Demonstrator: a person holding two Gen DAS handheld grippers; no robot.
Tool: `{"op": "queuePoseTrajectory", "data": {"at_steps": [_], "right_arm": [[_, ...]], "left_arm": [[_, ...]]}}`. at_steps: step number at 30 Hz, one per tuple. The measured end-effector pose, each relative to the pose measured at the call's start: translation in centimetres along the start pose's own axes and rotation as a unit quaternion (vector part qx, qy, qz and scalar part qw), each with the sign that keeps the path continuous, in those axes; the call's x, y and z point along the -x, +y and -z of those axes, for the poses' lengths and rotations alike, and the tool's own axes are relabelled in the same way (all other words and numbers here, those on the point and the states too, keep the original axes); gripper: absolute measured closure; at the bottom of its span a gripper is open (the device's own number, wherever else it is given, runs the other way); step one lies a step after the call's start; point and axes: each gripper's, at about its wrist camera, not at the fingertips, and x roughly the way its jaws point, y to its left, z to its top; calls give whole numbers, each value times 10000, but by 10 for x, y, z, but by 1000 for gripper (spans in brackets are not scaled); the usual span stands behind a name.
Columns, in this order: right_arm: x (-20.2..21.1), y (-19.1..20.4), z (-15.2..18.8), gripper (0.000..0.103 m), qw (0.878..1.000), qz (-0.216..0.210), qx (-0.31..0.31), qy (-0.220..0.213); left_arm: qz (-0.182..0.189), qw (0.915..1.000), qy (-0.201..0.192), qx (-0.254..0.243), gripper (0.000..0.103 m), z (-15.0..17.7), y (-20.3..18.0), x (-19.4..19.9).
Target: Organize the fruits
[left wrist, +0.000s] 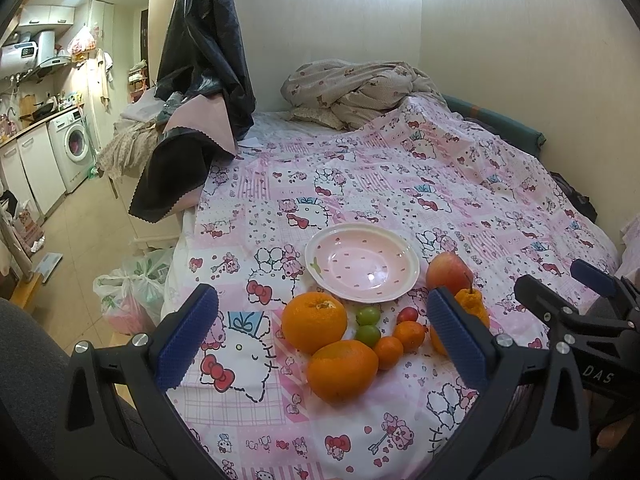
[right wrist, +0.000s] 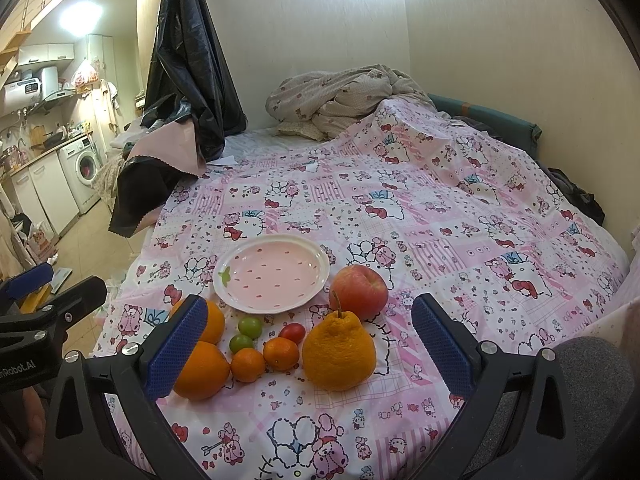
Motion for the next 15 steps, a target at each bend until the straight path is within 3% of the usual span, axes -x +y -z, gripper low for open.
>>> {"op": "queuePoseTrajectory", "data": {"at_steps": [15], "right_arm": [[-2, -1, -1, 0, 10000, 10, -62, 1]], "left_arm": [[-7, 10000, 24, -4, 0, 2, 0, -3]]}}
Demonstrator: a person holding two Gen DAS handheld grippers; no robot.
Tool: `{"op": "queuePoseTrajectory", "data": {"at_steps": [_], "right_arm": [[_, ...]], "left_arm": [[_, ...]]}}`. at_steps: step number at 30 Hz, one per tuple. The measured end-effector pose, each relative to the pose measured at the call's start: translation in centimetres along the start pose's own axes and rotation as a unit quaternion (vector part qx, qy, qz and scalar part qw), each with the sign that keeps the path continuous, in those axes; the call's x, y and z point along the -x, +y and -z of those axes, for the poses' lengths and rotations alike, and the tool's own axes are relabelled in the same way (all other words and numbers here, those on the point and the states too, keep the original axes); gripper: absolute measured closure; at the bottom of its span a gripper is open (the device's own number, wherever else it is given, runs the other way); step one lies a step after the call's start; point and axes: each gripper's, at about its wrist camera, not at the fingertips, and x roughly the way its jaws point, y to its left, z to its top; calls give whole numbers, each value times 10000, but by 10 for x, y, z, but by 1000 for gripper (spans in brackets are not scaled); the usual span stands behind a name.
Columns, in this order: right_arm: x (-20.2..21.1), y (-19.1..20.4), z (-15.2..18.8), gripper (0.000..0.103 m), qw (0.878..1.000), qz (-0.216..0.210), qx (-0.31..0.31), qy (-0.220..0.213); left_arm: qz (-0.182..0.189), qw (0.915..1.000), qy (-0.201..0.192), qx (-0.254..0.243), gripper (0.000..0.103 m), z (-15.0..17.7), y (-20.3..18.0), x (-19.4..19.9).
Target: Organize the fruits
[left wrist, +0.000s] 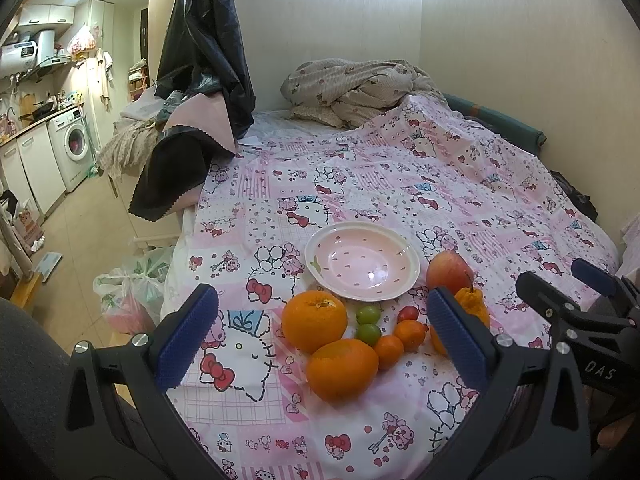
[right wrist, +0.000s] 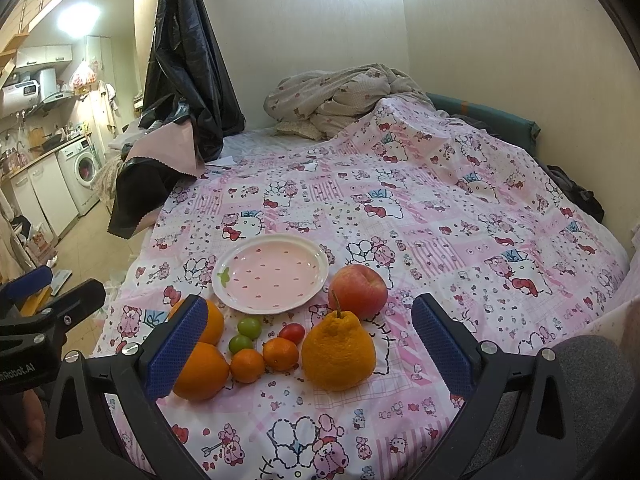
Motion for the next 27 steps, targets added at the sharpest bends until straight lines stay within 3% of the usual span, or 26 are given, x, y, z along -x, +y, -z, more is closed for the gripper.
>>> {"op": "queuePoseTrajectory", "data": {"at_steps": [27], "right_arm": [[-1, -3, -2, 0, 10000, -41, -65, 40]], "left_arm": [[23, 10000, -1, 17, 0, 0, 1, -1]]}}
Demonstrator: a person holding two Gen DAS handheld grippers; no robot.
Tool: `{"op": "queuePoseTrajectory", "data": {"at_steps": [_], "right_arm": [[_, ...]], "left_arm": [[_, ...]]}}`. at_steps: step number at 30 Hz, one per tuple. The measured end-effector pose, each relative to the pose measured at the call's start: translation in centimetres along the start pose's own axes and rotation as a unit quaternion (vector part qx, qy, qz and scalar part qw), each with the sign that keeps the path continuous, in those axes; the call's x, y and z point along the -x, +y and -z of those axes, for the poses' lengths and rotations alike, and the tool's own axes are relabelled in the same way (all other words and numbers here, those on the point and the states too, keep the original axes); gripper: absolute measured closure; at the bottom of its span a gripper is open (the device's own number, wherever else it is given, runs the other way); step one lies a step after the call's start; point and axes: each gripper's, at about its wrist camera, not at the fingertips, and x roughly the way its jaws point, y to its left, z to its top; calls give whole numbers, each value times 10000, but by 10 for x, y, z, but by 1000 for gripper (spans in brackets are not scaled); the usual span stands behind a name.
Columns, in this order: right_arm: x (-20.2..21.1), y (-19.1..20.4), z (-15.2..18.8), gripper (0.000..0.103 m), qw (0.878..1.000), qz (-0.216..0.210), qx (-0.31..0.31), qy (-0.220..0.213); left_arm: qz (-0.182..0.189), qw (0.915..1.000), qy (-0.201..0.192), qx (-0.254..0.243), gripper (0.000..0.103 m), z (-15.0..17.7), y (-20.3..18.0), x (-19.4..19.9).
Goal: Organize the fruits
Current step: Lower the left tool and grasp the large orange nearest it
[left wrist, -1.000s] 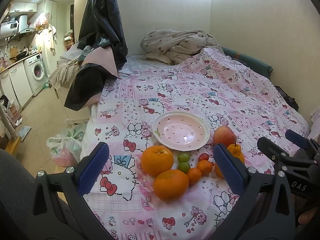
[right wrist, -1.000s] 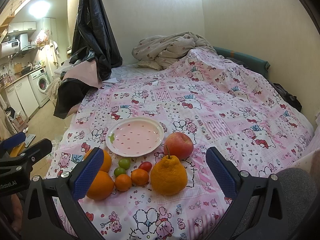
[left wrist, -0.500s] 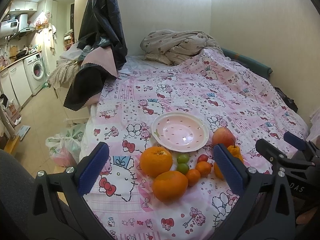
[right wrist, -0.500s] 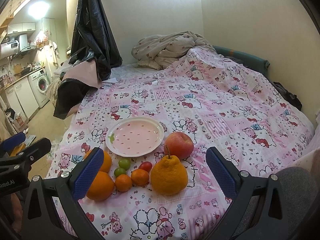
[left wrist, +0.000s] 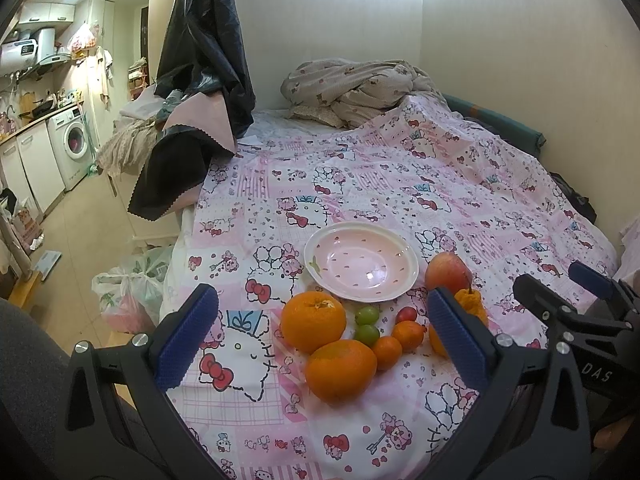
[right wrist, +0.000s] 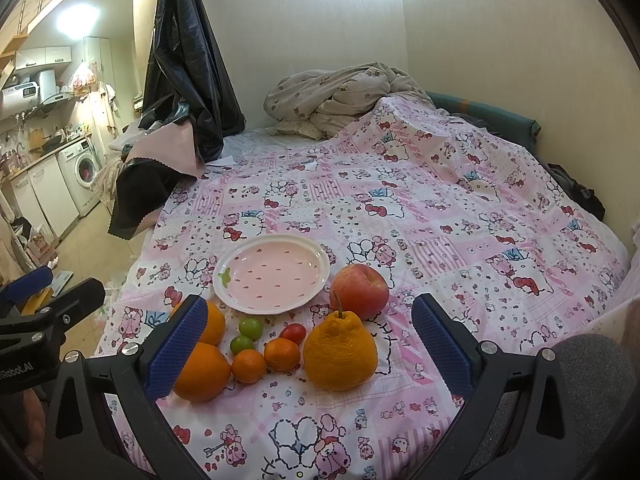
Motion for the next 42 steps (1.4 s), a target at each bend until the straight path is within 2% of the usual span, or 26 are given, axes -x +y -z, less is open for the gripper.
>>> {"op": "queuePoseTrajectory", "data": {"at_steps": [6, 10, 15, 19, 26, 28, 30, 33, 37, 42], "right_arm": [[-5, -7, -10, 0, 9994, -195, -127, 244], [-11, -16, -31, 0, 9990, -276, -164, 318], [-27, -30, -56, 0, 9966, -438, -367, 588], [-53, -43, -68, 0, 9908, -513, -619, 1092], [-101, -56, -67, 0, 9748, -532, -903, 1969], [-112, -57, -64, 0, 9705, -547, -925, 2160], [-126, -59, -56, 0, 9638, -594, -1020, 2389], [-140, -64, -46, 0, 9570, -622, -1169, 2583], [-151, -75, -28, 0, 9510, -627, -1382, 2693], [-161, -92, -6, 0, 9343, -548, -1880, 2979]], "left_arm": [[109, 9996, 244, 99, 0, -7, 1, -7], [149, 9989, 418, 154, 0, -14, 1, -12], [116, 9951, 943, 275, 0, -26, 1, -34], [159, 9895, 1383, 394, 0, -33, 5, -58], [300, 9722, 2265, 505, 0, -38, 9, -102], [286, 9648, 2559, 534, 0, -35, 9, -115], [359, 9541, 2938, 457, 0, -28, 6, -131], [325, 9390, 3367, 625, 0, -13, 7, -149], [316, 9229, 3714, 962, 0, 3, 10, -163], [257, 9133, 3878, 1220, 1, 8, 13, -175]]}}
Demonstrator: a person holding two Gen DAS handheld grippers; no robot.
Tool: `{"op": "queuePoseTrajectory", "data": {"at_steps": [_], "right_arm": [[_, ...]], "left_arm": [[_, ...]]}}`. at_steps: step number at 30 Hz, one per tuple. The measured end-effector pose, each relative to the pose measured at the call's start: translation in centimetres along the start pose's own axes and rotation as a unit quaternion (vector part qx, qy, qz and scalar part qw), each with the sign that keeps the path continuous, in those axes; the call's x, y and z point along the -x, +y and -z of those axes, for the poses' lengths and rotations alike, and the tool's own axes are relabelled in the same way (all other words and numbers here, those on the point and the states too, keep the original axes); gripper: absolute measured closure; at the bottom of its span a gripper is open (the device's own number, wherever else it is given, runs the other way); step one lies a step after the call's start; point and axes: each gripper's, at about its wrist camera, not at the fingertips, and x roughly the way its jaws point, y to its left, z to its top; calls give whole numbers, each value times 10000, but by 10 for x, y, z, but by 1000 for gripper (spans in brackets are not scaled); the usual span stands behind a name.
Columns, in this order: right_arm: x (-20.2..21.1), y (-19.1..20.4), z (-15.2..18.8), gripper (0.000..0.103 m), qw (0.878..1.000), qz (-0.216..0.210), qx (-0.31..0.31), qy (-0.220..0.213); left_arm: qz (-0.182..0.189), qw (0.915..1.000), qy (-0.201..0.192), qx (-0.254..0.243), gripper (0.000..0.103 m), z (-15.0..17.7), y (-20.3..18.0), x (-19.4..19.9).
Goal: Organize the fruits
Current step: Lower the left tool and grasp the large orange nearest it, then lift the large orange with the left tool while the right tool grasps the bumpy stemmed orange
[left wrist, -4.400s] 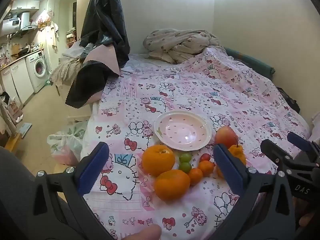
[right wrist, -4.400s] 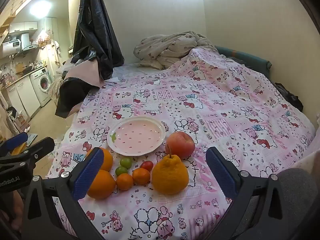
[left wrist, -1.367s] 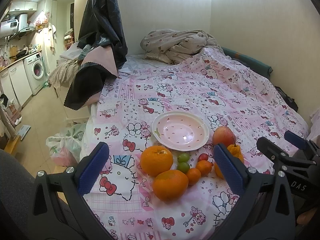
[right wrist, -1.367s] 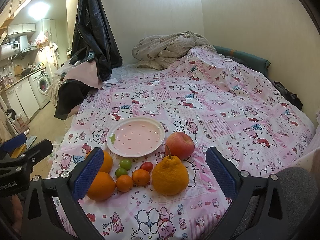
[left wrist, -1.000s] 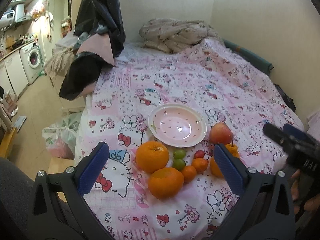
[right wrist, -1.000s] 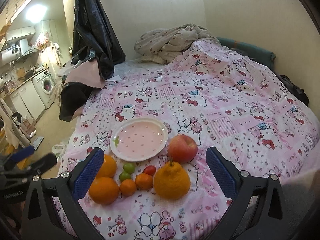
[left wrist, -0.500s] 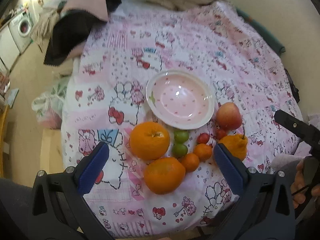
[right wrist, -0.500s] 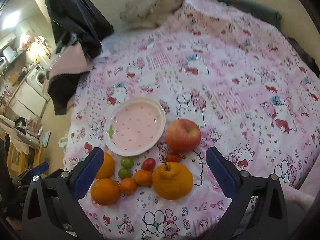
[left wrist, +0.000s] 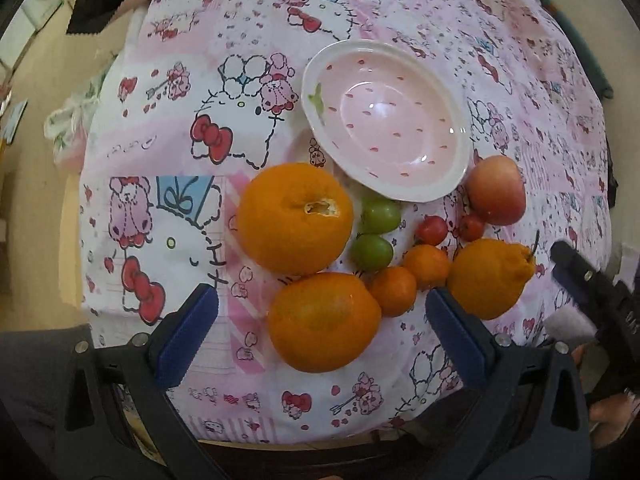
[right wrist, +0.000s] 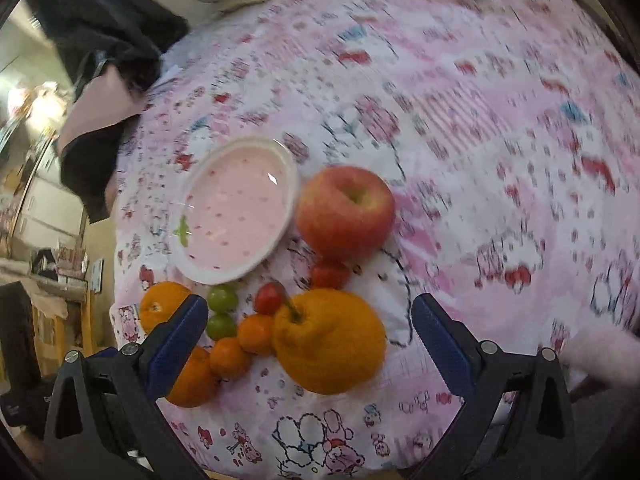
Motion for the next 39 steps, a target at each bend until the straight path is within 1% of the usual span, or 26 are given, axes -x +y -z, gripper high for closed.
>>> {"op": "queuePoseTrajectory", "data": {"at_steps": [2, 4, 8, 10, 12, 14, 16, 18, 26, 29, 32, 35, 37, 39], "right_arm": [[-1, -5, -2, 0, 9997, -126, -195, 33], [0, -8, -4, 0, 9995, -143, -268, 0], [-4, -9, -5, 0, 9992, -198, -348, 62], [-3, -9, -5, 0, 9992, -214, -340, 54], [-3, -9, -5, 0, 9991, -237, -339, 41], [-2, -9, -6, 0, 9990, -257, -352, 37], [-3, -9, -6, 0, 9990, -257, -359, 37], [-4, -9, -7, 0, 9991, -219, -349, 46], [-8, -9, -7, 0, 9992, -167, -354, 42], [-7, -8, -7, 0, 9994, -135, -312, 12], [-6, -10, -7, 0, 9993, -146, -334, 17], [-5, -10, -6, 0, 9993, -154, -340, 8], [-5, -9, -6, 0, 9993, -157, -331, 0], [-5, -7, -6, 0, 9994, -156, -313, -3]], "left_arm": [[35, 9999, 88, 104, 1, 0, 0, -6], [77, 9995, 250, 188, 1, 3, -3, -14], [-66, 9991, 410, 92, 1, 14, -9, -27], [-84, 9980, 606, 128, 1, 19, -7, -38], [-114, 9975, 626, 313, 1, 22, 0, -45], [-52, 9962, 598, 629, 2, 21, 9, -51], [39, 9938, 720, 844, 9, 22, 15, -60], [279, 9916, 843, 944, 20, 25, 16, -66], [213, 9950, 802, 561, 24, 34, 3, -58], [266, 9959, 788, 360, 24, 35, -3, -46], [351, 9969, 691, 116, 24, 39, -7, -22], [468, 9978, 437, -175, 24, 42, -13, 11], [530, 9978, 183, -346, 24, 40, -18, 35], [490, 9972, -99, -552, 24, 32, -23, 53]]}}
